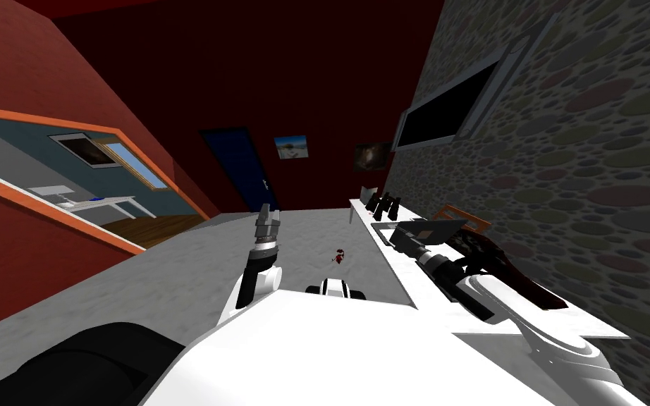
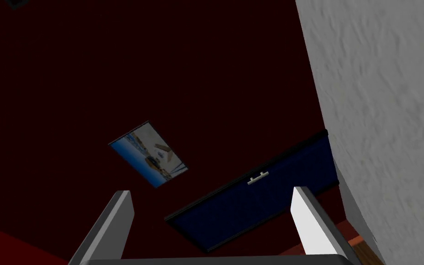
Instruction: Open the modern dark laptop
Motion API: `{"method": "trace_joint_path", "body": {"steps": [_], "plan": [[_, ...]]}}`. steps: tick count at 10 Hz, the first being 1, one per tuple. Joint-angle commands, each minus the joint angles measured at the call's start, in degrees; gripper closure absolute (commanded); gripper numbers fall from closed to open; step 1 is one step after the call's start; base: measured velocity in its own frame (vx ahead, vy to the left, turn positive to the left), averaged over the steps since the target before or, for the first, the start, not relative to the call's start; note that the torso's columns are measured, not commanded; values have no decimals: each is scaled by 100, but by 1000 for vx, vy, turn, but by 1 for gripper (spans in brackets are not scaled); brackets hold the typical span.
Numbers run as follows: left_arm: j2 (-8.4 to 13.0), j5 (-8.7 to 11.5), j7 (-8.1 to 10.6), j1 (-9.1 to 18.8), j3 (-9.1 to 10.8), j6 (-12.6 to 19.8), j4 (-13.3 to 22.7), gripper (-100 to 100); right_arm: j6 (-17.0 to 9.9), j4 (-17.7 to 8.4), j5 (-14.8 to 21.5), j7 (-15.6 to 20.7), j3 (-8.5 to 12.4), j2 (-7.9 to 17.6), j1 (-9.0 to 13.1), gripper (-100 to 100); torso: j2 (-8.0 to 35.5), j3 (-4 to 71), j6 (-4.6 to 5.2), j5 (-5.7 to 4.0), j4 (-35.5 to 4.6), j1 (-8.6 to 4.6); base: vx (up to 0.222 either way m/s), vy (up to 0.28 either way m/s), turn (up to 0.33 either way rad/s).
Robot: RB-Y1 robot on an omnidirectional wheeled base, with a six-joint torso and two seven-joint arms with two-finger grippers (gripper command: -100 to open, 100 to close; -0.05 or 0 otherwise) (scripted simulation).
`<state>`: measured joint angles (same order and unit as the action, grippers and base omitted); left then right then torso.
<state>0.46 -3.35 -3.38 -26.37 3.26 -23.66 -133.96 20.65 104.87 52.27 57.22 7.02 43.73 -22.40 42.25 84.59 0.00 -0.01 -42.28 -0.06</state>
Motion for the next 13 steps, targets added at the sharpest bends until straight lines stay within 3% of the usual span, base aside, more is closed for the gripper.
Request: {"method": "trace_joint_path", "body": {"steps": [1,7,9,10,12,13], "plan": [[0,0,0,0,0,0,0,0,-98,-325,405,363,97,230,110,-100,-3,2,0,-2,2,-4,116,-40,-75],[0,0,0,0,0,0,0,0,-296,-824,1077,844,270,671,295,-100,3,-1,-1,-1,0,1,90,-45,-76],[0,0,0,1,0,0,0,0,-261,-783,1006,801,274,643,273,-100,18,-11,-2,3,-4,17,24,-18,-6],[0,0,0,2,-1,0,0,0,-260,-782,1004,800,273,642,273,100,22,-14,-1,6,-6,21,0,0,0],[-1,0,0,1,-1,0,0,0,-10,-964,900,476,334,1089,81,100,-7,4,-1,6,2,21,86,62,2],[-1,0,0,0,-1,0,0,0,-10,-964,900,476,334,1172,81,100,-23,15,-1,7,7,26,110,72,-6]]}}
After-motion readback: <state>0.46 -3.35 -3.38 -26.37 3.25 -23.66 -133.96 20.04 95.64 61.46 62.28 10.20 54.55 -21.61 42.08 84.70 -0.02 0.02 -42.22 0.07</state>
